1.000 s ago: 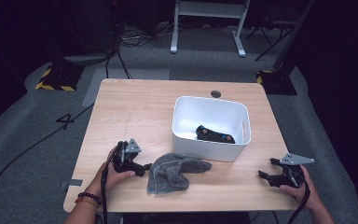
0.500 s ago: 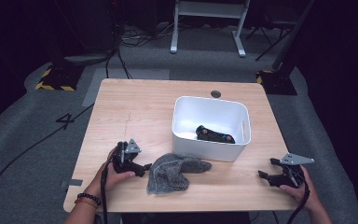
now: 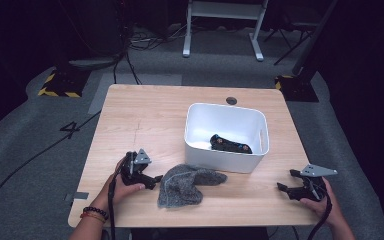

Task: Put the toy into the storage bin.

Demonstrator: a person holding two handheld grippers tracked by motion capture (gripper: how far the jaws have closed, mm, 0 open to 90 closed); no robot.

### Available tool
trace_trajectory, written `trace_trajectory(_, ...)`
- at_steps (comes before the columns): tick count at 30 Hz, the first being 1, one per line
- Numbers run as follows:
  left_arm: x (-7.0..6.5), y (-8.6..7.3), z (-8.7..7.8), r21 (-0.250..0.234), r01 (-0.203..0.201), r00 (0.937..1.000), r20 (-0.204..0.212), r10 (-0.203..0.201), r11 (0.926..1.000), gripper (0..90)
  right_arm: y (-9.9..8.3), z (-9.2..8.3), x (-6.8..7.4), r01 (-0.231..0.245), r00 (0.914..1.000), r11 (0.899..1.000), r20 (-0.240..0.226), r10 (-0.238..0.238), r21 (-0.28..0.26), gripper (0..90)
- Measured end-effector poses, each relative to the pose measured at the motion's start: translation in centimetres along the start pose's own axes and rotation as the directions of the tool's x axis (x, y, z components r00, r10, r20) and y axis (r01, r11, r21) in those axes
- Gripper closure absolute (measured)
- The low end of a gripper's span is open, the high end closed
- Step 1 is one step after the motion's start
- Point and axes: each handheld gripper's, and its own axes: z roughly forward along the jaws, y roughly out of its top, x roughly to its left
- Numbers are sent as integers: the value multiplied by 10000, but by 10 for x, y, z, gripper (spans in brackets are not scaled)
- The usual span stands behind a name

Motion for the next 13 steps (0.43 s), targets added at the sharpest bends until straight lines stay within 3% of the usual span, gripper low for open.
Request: trace_trajectory(13,0,0,0,10,-35,10000,0,35,10000,79,0,0,0,-16,10000,10000,17,16,3,177)
